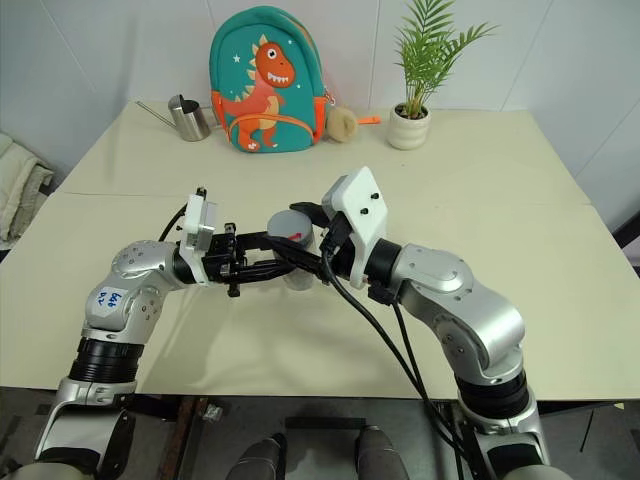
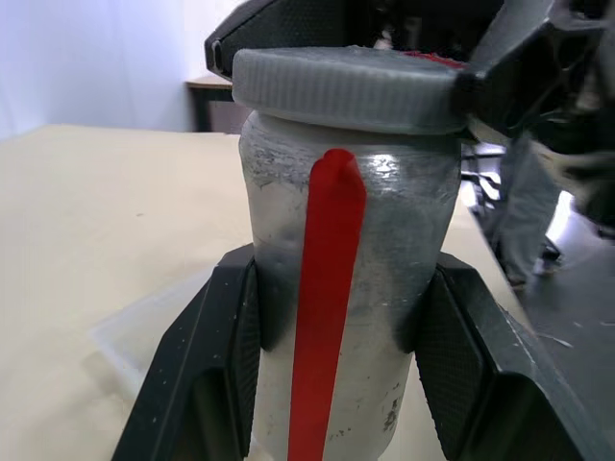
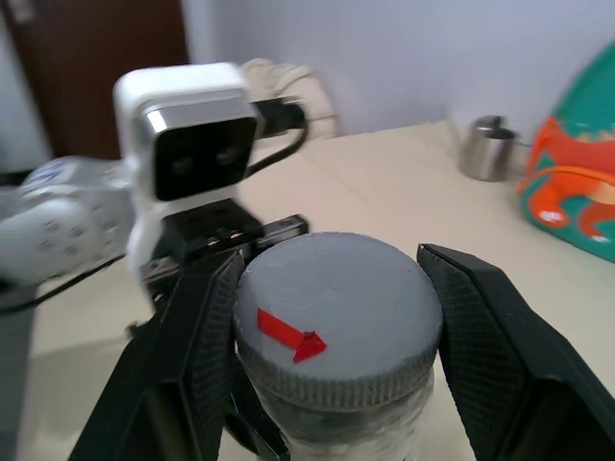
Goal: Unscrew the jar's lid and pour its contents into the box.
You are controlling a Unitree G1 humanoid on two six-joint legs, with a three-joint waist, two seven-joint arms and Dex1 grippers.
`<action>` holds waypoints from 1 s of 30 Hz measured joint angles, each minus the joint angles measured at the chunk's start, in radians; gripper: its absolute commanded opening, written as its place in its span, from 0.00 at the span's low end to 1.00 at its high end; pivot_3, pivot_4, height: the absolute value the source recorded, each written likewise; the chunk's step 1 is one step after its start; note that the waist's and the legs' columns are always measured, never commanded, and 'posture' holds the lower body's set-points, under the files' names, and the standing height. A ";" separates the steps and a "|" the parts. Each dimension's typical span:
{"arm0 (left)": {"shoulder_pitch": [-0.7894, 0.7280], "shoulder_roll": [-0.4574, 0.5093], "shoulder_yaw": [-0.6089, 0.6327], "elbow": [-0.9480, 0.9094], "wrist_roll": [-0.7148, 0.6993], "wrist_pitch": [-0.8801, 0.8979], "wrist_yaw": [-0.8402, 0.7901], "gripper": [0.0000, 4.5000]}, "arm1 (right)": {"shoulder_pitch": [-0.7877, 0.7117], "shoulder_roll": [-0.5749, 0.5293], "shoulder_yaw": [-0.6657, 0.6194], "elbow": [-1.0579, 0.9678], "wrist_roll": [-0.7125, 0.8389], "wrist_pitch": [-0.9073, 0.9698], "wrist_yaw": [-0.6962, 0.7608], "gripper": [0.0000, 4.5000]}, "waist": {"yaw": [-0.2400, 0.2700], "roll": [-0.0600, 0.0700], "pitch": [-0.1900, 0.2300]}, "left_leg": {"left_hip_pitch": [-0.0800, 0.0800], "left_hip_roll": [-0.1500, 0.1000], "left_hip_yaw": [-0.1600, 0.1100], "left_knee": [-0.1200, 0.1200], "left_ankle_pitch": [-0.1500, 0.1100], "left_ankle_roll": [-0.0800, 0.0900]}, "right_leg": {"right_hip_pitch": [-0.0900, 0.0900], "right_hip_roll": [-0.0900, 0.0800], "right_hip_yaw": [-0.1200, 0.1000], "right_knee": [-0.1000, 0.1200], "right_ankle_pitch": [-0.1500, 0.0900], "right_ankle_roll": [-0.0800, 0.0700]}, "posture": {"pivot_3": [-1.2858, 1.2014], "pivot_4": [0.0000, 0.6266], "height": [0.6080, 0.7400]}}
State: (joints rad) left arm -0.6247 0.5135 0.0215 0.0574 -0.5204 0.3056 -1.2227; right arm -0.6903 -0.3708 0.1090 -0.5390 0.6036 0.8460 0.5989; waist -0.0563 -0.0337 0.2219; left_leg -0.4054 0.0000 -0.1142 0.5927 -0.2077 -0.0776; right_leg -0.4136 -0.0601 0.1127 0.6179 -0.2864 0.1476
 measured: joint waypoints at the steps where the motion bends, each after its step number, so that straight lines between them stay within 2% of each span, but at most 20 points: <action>1: -0.002 0.003 0.001 0.003 -0.004 -0.001 -0.020 0.41 | -0.008 -0.006 0.000 0.010 0.006 -0.004 0.030 0.57 | 0.000 0.000 0.000 | 0.000 0.000 0.000 0.000 0.000 0.000 | 0.000 0.000 0.000 0.000 0.000 0.000 | 0.52 0.24 1.00; 15: -0.076 0.011 -0.025 0.080 -0.013 -0.023 -0.234 0.41 | -0.061 -0.044 -0.020 0.125 0.048 -0.063 0.336 0.57 | 0.000 0.000 0.000 | 0.000 0.000 0.000 0.000 0.000 0.000 | 0.000 0.000 -0.001 0.000 -0.001 0.001 | 0.52 0.24 1.00; 25: -0.092 0.011 -0.028 0.082 -0.013 -0.013 -0.255 0.41 | -0.069 -0.044 -0.021 0.143 0.047 -0.084 0.373 0.57 | 0.001 0.000 0.000 | 0.000 0.000 0.000 0.000 0.000 0.000 | 0.000 0.000 -0.001 0.000 0.000 0.001 | 0.52 0.24 1.00; 30: -0.092 0.010 -0.040 0.060 -0.013 0.001 -0.238 0.41 | -0.083 -0.038 0.007 0.143 0.045 -0.089 0.372 0.91 | 0.000 0.000 0.000 | 0.000 0.000 -0.001 0.000 0.000 0.000 | 0.000 0.000 -0.001 0.000 -0.001 0.001 | 0.52 0.24 1.00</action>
State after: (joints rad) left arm -0.7171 0.5239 -0.0189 0.1175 -0.5331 0.3063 -1.4610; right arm -0.7729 -0.4083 0.1155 -0.3960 0.6490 0.7574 0.9713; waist -0.0567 -0.0336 0.2220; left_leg -0.4058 0.0002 -0.1149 0.5922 -0.2079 -0.0775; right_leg -0.4138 -0.0600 0.1118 0.6180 -0.2869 0.1482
